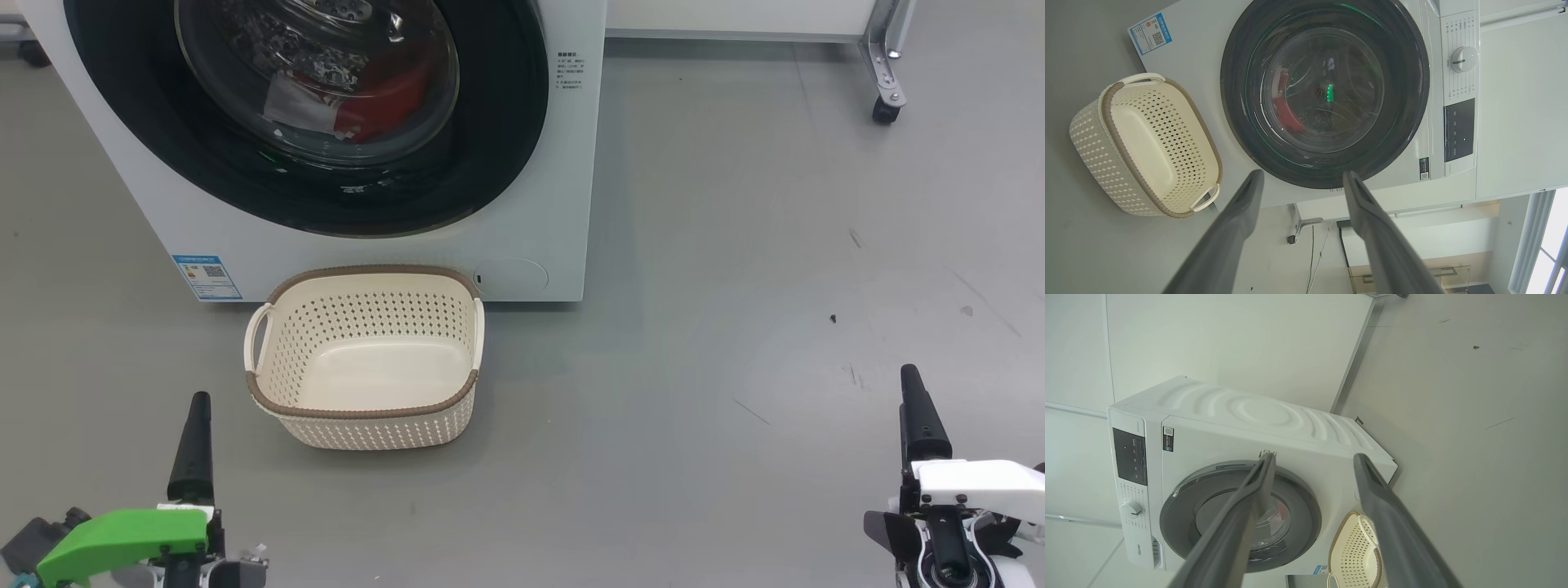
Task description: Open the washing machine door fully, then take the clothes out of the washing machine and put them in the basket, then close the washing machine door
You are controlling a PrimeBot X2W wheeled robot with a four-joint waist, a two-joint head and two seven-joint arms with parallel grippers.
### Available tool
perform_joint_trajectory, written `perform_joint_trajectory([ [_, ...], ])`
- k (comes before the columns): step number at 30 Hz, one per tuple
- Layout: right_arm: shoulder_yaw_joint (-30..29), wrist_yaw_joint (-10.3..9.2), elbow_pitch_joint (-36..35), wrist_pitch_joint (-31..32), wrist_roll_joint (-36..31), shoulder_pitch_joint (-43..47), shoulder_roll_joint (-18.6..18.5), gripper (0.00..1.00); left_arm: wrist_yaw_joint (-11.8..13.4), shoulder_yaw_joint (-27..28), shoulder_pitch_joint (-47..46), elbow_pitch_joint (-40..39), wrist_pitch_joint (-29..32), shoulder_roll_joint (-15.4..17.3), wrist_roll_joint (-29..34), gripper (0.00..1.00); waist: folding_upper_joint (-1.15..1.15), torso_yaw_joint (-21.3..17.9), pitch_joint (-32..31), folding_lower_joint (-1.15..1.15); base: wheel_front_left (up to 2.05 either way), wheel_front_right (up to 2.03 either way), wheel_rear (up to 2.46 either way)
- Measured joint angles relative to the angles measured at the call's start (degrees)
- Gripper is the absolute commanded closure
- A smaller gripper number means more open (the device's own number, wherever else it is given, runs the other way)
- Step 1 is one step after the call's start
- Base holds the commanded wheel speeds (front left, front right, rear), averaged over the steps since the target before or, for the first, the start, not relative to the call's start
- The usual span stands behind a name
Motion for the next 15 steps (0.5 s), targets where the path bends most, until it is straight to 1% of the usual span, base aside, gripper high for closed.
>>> perform_joint_trajectory([
  [2, 0.08, 0.00, -0.22, -0.31, -0.77, -0.01, -0.01, 0.00, 0.00, -0.04, -0.01, -0.29, -0.15, 0.02, 0.36, 0.00, 0.00, 0.03, -0.01, 0.00, 0.00, 0.00, 0.00],
  [7, 0.67, -0.12, -1.66, -1.14, -5.43, -0.12, -0.12, 0.00, 0.00, -0.60, -0.01, -1.59, -1.02, 0.05, 4.71, 0.00, 0.00, 0.14, 0.04, 0.00, 0.00, 0.00, 0.00],
  [8, 0.87, -0.44, -1.97, -1.23, -6.89, -0.23, -0.14, 0.00, 0.00, -0.89, -0.02, -1.91, -1.41, 0.07, 6.14, 0.00, 0.00, 0.17, 0.07, 0.00, 0.00, 0.00, 0.00],
  [11, 1.58, -0.55, -3.16, -1.74, -10.53, -0.47, -0.22, 0.00, 0.00, -1.88, -0.02, -2.79, -1.98, 0.09, 10.09, 0.00, 0.00, 0.23, 0.22, 0.00, 0.00, 0.00, 0.00],
  [15, 2.15, -0.65, -4.23, -2.77, -13.80, -0.89, -0.27, 0.00, 0.00, -2.61, -0.08, -3.90, -2.56, 0.31, 14.91, 0.00, 0.00, 0.32, 0.59, 0.00, 0.00, 0.00, 0.00],
])
